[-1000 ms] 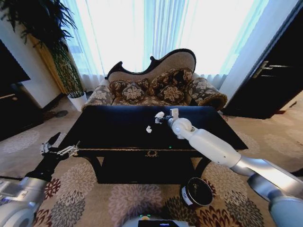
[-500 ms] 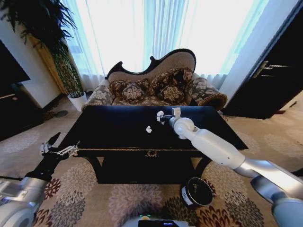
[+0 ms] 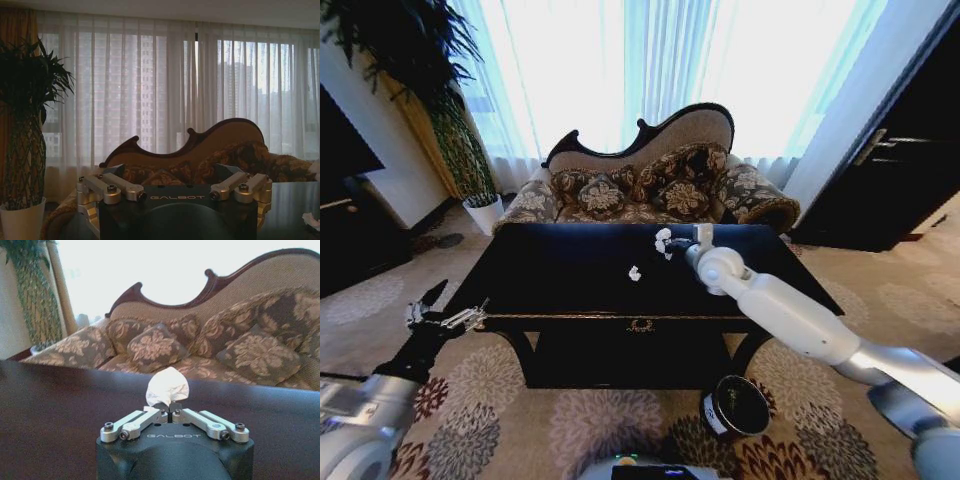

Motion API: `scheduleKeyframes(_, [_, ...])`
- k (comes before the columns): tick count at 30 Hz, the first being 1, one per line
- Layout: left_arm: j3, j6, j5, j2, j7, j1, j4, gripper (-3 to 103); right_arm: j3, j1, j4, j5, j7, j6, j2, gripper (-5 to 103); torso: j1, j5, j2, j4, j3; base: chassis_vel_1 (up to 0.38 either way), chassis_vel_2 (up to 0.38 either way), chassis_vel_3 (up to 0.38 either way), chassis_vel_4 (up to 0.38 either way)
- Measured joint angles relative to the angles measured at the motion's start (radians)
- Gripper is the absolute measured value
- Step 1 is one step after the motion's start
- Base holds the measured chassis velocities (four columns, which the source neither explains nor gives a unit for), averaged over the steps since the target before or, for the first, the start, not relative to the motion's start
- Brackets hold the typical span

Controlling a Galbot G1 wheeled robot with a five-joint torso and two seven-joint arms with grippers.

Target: Move to the front of the table and place the trash on the table into the trash bin.

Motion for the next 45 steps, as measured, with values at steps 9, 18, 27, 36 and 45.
scheduleKeyframes(9, [0.0,0.0,0.0,0.0,0.0,0.0,0.0,100,0.259,-0.274,0.137,-0.048,-0.076,0.023,-0.131,0,0.0,0.0,0.0,0.0,0.0,0.0,0.0,0.0,0.0])
scheduleKeyframes(18, [0.0,0.0,0.0,0.0,0.0,0.0,0.0,100,0.587,-0.611,0.283,-0.141,-0.169,0.062,-0.194,0,0.0,0.0003,0.0,-0.0003,0.0,0.0,0.0,0.0,0.0])
scheduleKeyframes(27, [0.0,0.0,0.0,0.0,0.0,0.0,0.0,100,0.873,-0.906,0.389,-0.247,-0.261,0.12,-0.146,0,0.0,0.0,0.0,0.0001,0.0,0.0,0.0,0.0,0.0])
scheduleKeyframes(36, [0.0,0.0,0.0,0.0,0.0,0.0,0.0,100,1.15,-1.169,0.466,-0.301,-0.335,0.159,-0.01,0,0.0,-0.0002,0.0,0.0,0.0,0.0,0.0,0.0,0.0])
scheduleKeyframes(45, [0.0,0.0,0.0,0.0,0.0,0.0,0.0,100,1.303,-1.4,0.482,-0.384,-0.452,0.292,0.134,0,0.0,-0.0001,0.0,-0.0001,0.0,0.0,0.0,0.0,0.0])
